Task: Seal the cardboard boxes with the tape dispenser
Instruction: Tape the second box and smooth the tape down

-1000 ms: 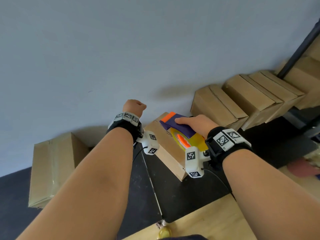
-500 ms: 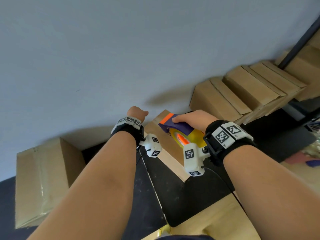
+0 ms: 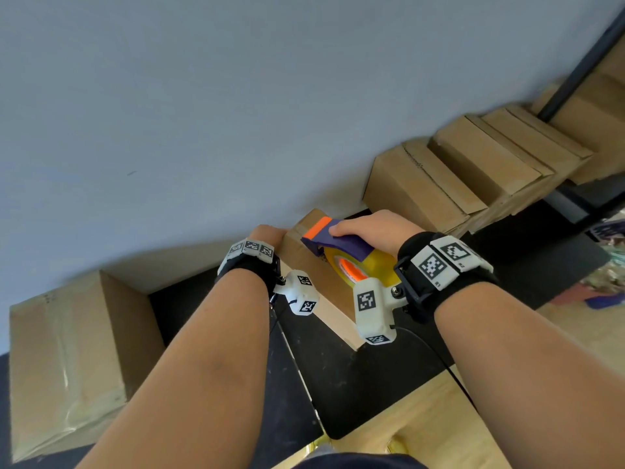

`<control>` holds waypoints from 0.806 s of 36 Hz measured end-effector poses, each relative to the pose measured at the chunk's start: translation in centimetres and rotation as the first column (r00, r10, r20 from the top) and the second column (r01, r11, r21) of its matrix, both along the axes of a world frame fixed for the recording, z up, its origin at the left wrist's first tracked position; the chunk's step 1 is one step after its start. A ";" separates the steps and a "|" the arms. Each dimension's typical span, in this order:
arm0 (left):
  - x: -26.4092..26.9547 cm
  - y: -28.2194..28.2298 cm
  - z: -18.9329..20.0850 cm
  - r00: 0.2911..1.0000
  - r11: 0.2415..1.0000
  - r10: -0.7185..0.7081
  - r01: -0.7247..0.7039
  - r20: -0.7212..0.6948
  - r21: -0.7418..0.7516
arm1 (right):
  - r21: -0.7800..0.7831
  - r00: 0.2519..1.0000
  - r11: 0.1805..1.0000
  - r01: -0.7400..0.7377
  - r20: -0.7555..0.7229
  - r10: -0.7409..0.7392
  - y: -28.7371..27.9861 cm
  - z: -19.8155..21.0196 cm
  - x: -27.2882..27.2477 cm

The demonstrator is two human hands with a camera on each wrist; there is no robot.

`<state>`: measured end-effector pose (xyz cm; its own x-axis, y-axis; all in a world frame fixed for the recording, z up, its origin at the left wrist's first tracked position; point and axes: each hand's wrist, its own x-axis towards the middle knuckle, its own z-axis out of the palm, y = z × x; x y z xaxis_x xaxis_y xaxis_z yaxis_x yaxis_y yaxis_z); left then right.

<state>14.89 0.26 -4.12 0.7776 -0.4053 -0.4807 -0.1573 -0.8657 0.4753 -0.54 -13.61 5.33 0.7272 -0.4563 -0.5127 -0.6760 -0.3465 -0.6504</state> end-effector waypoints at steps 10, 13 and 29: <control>-0.7 0.6 -1.1 0.995 1.000 -0.004 0.003 -0.100 -0.015 | -0.014 0.999 0.999 -0.029 -0.017 0.029 0.1 -0.1 -0.1; -0.7 0.4 -0.9 0.978 0.965 0.199 -0.184 0.061 -0.189 | -0.015 0.999 0.999 -0.052 -0.012 0.051 0.1 -0.1 0.0; -4.9 1.8 -0.7 0.841 0.959 -0.275 0.274 0.467 0.070 | 0.006 0.980 0.983 -0.183 -0.074 0.182 0.7 1.9 0.0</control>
<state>10.02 2.10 -4.79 0.7669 -0.6355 -0.0893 -0.5916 -0.7540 0.2854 -0.52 -12.93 7.25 0.7582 -0.3197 -0.5682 -0.6477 -0.4687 -0.6006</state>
